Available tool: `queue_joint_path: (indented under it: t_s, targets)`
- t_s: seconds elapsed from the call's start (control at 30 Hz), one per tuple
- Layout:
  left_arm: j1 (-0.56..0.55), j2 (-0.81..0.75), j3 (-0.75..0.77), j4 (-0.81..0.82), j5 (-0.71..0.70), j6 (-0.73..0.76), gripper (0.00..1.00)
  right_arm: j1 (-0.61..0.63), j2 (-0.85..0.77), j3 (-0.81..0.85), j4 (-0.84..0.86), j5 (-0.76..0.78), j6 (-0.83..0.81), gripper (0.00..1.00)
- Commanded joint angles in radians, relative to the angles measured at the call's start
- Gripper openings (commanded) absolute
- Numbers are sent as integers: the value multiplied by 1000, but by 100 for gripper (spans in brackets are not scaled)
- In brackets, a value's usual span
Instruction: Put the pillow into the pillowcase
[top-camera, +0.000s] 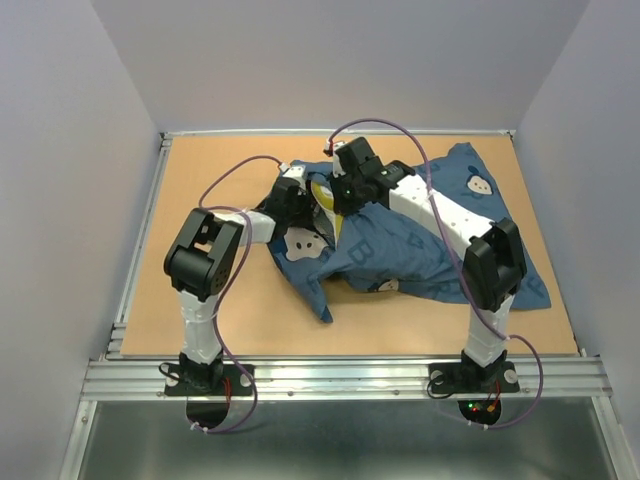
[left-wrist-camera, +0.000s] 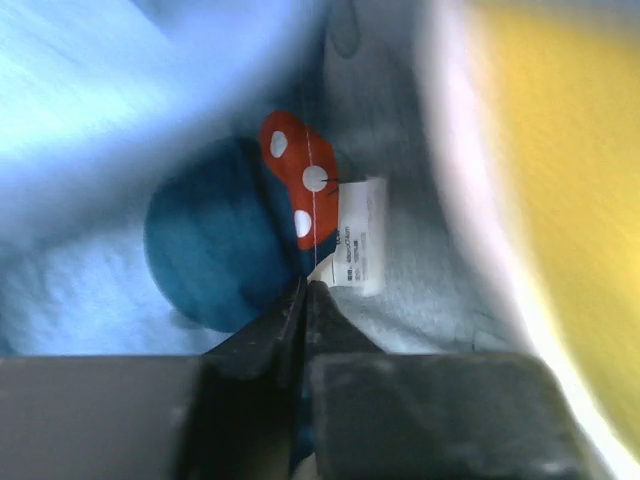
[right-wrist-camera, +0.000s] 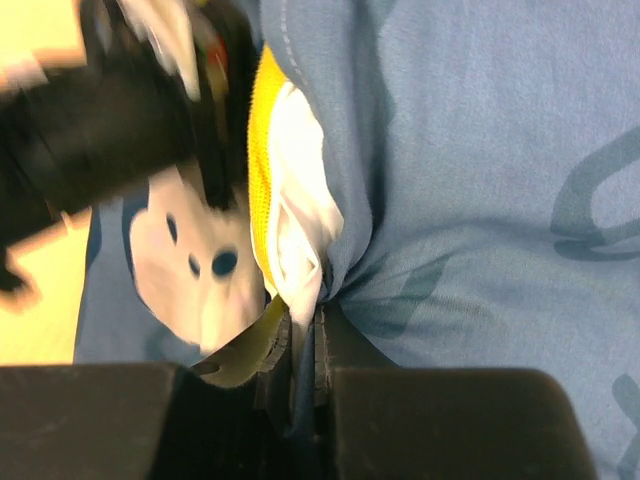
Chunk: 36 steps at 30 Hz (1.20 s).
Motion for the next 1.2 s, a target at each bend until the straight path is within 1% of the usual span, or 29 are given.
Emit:
queue_joint_path:
  t_s: [0.0,0.03,0.07,0.1,0.13,0.2,0.23,0.27,0.37,0.47,0.5,0.6,0.67,0.73,0.87,0.93,0.97,1.0,1.07,1.13,1.17]
  targets:
    - [85,-85,-36,-129,-81,77,5,-25,-102,-54,16,-55,21,1]
    - [123,-110,-47,-138,-71,103,3,-35,-105,-97,17,-49,2,0]
    - [140,-137,-52,-158,2,121,1,-38,-106,-117,20,-43,-14,1]
    - [154,-168,-58,-169,27,137,0,-42,-105,-143,25,-40,-26,1]
    - [165,-244,-77,-179,44,152,0,-48,-99,-186,39,-39,-38,1]
    - [176,-348,-93,-198,108,204,0,-55,-89,-232,63,-47,-45,0]
    - [176,-373,-90,-221,127,224,0,-58,-82,-249,92,-62,-57,1]
    - [176,-396,-73,-279,145,235,0,-58,-60,-274,108,-64,-60,1]
    - [186,-490,-7,-359,228,263,0,-58,5,-282,174,-102,-63,0]
    - [191,-579,62,-370,323,261,0,-58,79,-242,195,-132,-36,0]
    - [186,-607,77,-374,391,248,0,-58,122,-204,200,-141,-29,0]
    - [164,-622,122,-419,490,237,0,-58,177,-109,223,-153,-16,1]
    - [137,-618,129,-429,542,229,0,-58,196,-53,232,-196,7,0]
    - [117,-602,128,-437,538,226,0,-58,204,8,231,-252,24,1]
    - [117,-553,128,-437,578,185,0,-64,150,69,231,-286,46,1]
    - [117,-535,131,-425,593,168,0,-68,122,86,231,-293,50,7]
    - [117,-530,142,-411,610,160,0,-73,86,85,229,-294,52,23]
    - [117,-522,149,-407,619,149,0,-73,69,80,231,-291,35,31]
    - [119,-513,195,-405,659,146,0,-73,26,44,229,-274,11,32]
    - [134,-501,232,-408,694,129,0,-72,12,5,228,-203,-18,32]
    - [139,-496,266,-407,716,125,0,-73,7,-10,221,-188,-50,43]
